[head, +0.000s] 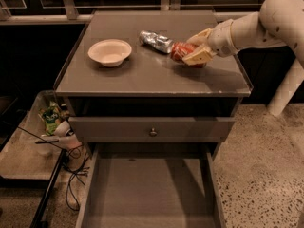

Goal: Pick coke can from middle drawer and place on counter

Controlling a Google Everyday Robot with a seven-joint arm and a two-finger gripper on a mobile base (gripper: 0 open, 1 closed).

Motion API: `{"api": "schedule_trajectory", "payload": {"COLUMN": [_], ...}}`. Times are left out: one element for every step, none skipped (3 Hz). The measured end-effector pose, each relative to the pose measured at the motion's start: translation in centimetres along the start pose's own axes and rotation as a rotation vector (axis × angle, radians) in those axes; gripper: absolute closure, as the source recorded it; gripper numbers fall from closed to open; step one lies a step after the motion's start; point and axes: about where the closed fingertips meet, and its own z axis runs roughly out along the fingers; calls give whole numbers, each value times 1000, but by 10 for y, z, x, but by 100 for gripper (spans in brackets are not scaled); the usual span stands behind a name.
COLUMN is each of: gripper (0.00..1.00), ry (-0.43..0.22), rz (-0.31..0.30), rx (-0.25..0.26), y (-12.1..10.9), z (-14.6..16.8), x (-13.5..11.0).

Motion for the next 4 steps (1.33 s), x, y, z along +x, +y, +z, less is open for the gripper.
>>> {"api": "schedule_trajectory", "payload": {"gripper": [100, 81, 57, 36], "ry": [58, 62, 62, 62], "rz": [7, 7, 7, 7], "rx": [19, 19, 19, 19], "y": [-1, -1, -1, -1], "z": [1, 1, 1, 1], "x": [16, 17, 17, 17]}}
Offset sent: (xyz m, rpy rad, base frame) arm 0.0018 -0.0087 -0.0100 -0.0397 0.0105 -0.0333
